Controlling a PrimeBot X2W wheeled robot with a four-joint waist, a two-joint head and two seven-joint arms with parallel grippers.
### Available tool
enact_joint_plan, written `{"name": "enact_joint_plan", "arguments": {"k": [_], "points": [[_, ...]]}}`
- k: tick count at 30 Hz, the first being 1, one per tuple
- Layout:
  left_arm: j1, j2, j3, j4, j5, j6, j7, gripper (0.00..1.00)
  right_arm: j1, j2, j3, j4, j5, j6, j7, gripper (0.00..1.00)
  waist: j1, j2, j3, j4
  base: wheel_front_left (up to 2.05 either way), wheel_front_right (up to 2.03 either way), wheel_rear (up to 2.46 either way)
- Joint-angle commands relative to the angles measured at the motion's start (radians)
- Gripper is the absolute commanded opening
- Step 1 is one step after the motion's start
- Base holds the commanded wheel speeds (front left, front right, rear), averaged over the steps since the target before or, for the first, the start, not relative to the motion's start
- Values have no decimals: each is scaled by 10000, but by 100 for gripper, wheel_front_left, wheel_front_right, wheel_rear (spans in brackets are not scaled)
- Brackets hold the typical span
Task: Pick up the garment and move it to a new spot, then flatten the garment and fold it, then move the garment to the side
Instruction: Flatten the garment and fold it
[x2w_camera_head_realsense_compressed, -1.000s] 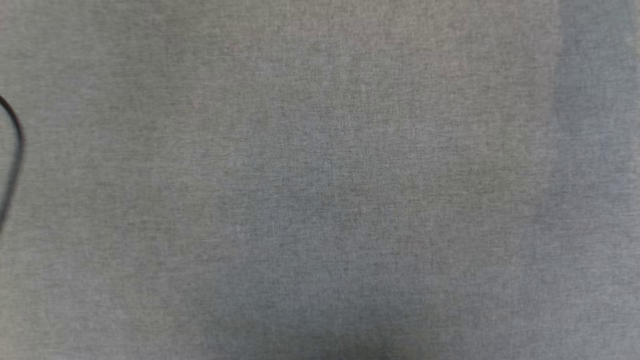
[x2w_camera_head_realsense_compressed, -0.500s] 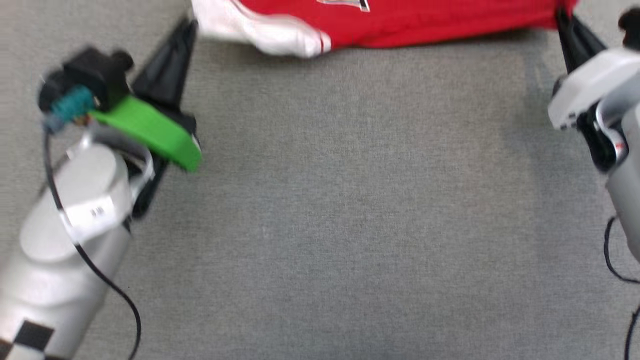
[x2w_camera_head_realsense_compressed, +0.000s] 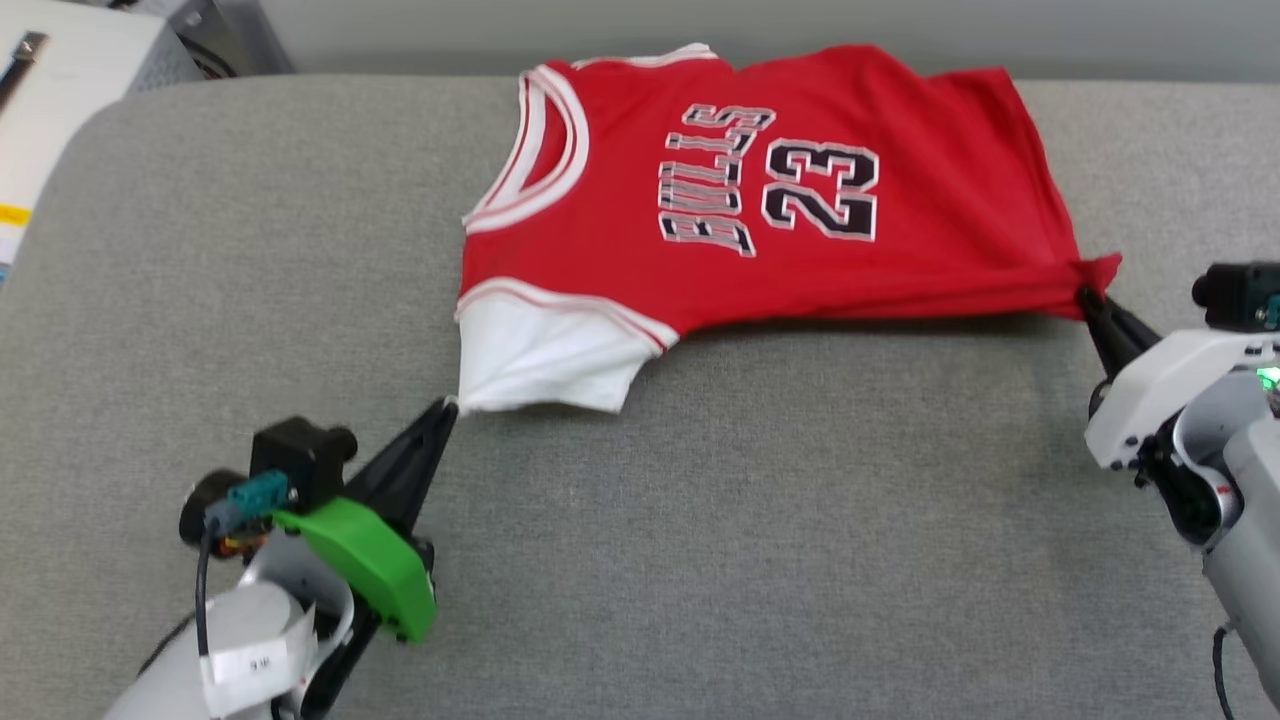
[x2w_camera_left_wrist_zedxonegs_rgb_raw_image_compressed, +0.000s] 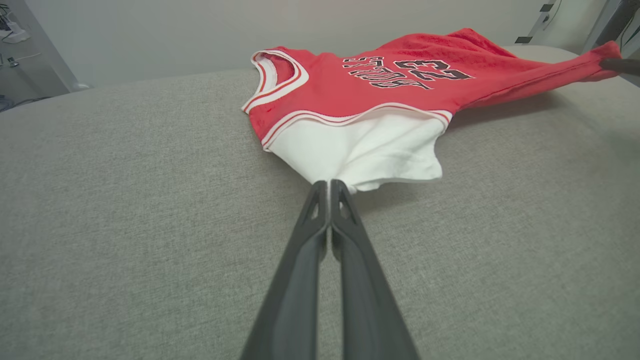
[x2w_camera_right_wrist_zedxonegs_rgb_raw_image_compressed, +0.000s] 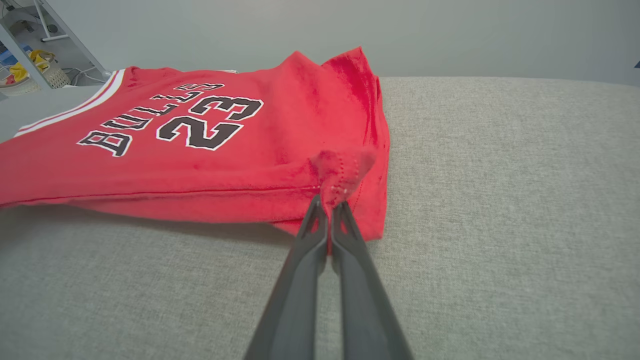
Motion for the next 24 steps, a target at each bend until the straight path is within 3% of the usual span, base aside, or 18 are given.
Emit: {"name": "enact_joint_plan", "arguments": {"k": [1,13,24], "points": [[422,161,-30,-174,-89,125,42,0,337,-69,71,-180,243,-11,41,0,2,-1,-691,198,0,0,0],[2451,936,-134,-1415,-537,653,193,0,2349,-429,425,-1435,1659,-11,370,0,2,-1,-1686,308,0,0,0],[4089,1709,-717,-2616,-1040,765,1095,0,4900,-1188,206,-2817,2291,-11,647,0,2,-1,-2552,478,0,0,0]]}}
